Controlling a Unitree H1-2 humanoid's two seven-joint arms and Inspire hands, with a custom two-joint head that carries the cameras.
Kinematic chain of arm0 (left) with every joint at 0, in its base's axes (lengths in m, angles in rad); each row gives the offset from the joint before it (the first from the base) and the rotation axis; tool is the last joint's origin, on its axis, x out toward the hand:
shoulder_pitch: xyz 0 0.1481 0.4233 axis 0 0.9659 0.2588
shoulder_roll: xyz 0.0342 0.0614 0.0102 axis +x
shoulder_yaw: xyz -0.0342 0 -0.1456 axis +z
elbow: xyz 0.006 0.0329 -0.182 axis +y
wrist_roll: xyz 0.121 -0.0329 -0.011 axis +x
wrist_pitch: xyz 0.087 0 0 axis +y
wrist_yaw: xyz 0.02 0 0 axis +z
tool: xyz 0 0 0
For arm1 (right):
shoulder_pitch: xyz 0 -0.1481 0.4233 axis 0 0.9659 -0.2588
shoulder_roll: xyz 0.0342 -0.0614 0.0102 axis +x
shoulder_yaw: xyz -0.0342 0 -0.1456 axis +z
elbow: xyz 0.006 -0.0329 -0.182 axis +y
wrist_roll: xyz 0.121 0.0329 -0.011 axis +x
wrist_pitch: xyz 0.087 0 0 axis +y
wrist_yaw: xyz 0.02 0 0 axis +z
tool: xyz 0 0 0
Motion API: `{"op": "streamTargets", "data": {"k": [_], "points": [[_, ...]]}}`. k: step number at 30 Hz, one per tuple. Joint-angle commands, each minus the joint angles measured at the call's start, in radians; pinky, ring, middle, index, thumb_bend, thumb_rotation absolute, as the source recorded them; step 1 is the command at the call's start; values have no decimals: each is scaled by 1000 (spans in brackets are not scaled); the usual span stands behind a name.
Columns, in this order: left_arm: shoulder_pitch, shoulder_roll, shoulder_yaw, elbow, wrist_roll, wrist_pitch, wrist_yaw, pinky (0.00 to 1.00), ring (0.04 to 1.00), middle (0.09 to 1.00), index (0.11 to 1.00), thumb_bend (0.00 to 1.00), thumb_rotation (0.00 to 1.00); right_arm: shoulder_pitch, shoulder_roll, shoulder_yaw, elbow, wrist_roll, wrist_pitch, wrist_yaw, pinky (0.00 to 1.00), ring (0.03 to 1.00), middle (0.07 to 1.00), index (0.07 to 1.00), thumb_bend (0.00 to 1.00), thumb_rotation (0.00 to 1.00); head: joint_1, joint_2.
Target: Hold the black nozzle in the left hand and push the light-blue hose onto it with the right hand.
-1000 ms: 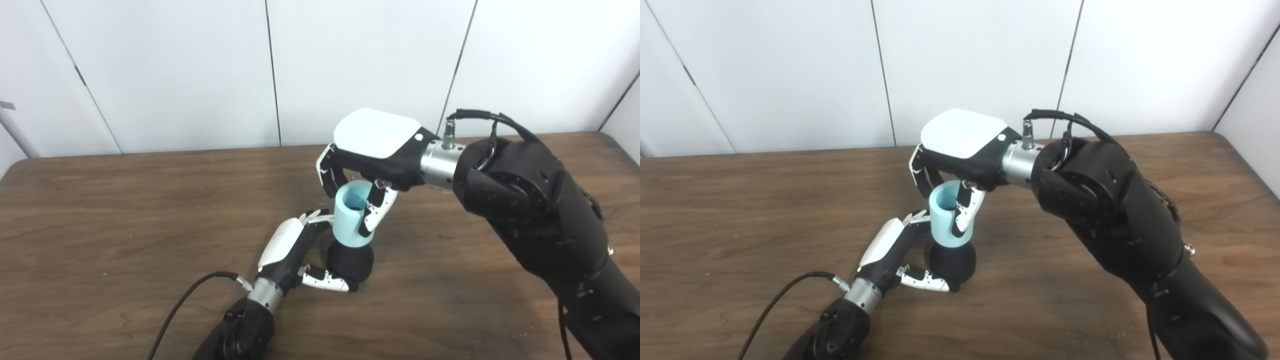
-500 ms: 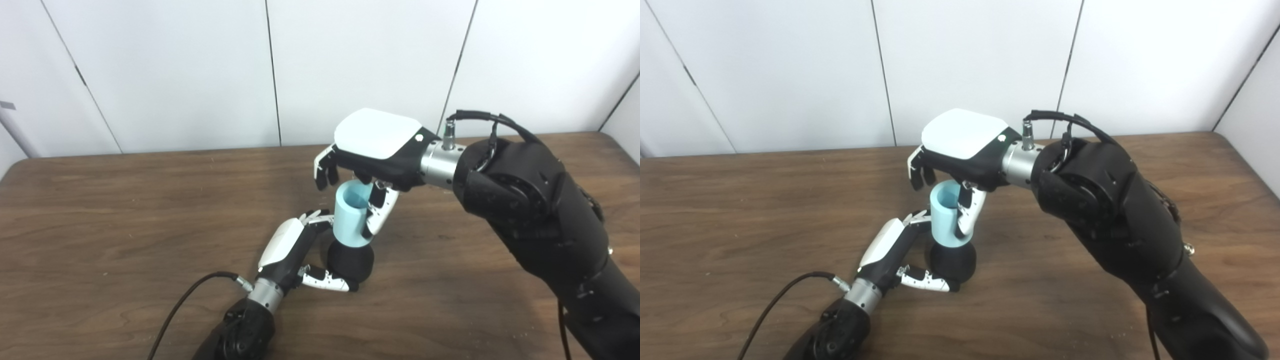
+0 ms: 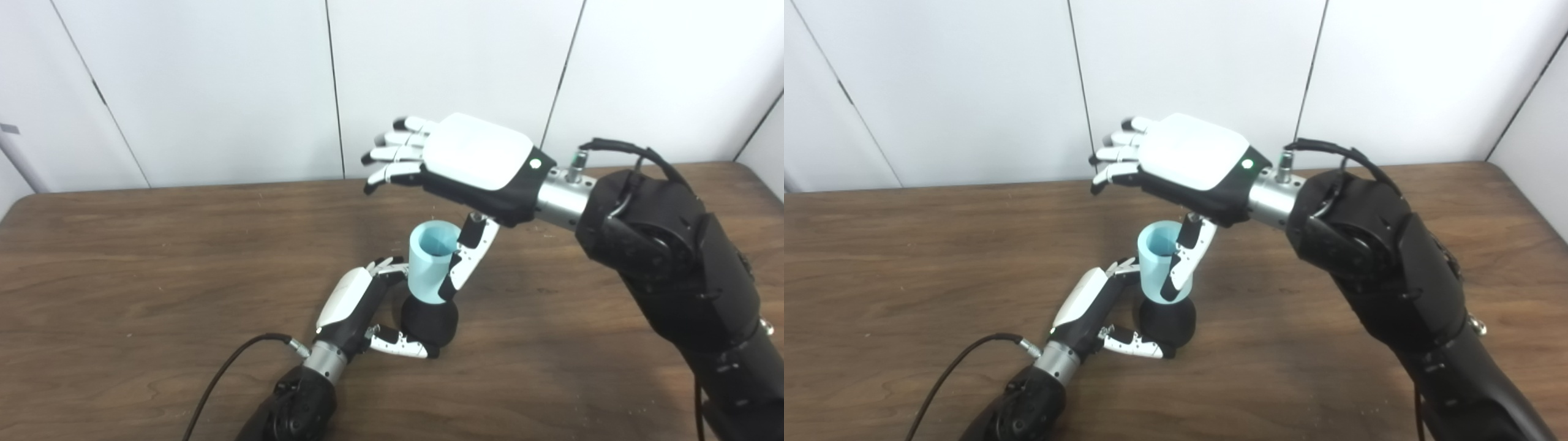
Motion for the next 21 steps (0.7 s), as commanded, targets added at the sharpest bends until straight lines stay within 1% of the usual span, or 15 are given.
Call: {"op": "streamTargets", "data": {"k": [1,9,13,18,21], "points": [[42,23,-10,35,36,35,-32,1000,939,807,485,521,73,-16,2,-33,-11,39,-31,-64,1000,983,960,858,1000,509,0,2],[44,22,-11,36,37,34,-31,1000,939,806,485,521,73,38,-3,-85,8,86,-158,-192,1000,1000,976,901,1000,539,1,3],[42,22,-11,37,38,36,-31,1000,939,806,485,521,73,61,-10,-111,23,101,-210,-239,1000,1000,984,921,1000,564,4,4],[42,23,-11,34,38,38,-33,1000,939,805,485,521,73,82,-28,-117,46,118,-256,-249,1000,1000,996,972,1000,590,1,3],[41,21,-12,34,39,39,-33,1000,939,805,485,521,73,92,-66,-100,50,160,-266,-205,1000,1000,1000,997,1000,570,3,4]]}}
